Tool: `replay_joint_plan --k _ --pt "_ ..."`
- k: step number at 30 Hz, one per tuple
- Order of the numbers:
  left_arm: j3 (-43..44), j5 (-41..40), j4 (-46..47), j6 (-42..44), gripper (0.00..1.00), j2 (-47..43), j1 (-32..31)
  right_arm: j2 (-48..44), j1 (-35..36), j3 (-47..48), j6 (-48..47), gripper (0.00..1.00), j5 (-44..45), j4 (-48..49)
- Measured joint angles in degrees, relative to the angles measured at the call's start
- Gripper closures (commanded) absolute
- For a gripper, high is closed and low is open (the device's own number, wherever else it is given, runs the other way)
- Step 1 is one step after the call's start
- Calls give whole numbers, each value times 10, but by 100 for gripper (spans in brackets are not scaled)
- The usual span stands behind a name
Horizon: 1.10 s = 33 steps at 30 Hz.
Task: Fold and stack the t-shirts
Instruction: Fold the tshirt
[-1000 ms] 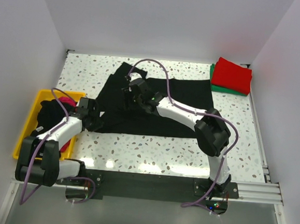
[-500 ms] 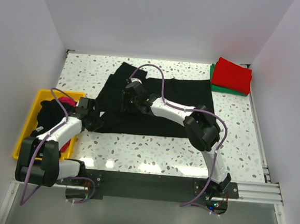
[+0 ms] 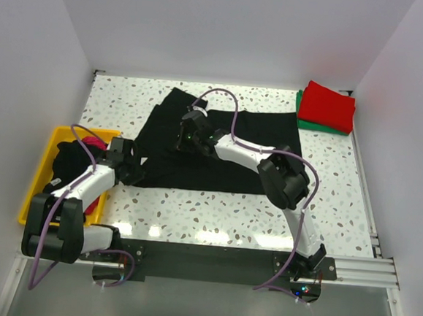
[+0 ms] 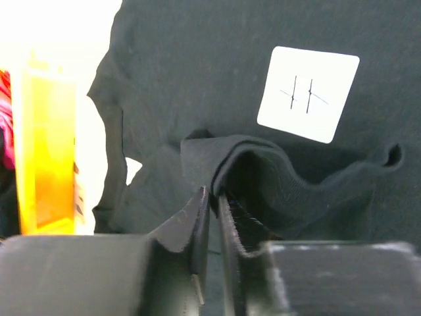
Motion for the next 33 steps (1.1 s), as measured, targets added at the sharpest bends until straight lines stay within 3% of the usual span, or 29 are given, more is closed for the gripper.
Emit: replay_joint_plan --k 3,27,29,30,31,33 --pt "0 2 0 0 87 0 0 0 -6 0 13 100 -6 7" --pt "0 9 2 13 88 0 8 -1 -91 -69 142 100 -193 198" --pt "0 10 2 13 88 0 8 1 -92 -62 146 92 -197 201" --pt "0 10 2 13 88 0 8 5 -92 -54 148 84 -203 203" --pt "0 10 2 13 88 0 8 11 -92 -45 151 71 -208 206" --pt "0 10 2 13 88 0 8 26 -92 -25 151 61 -218 211"
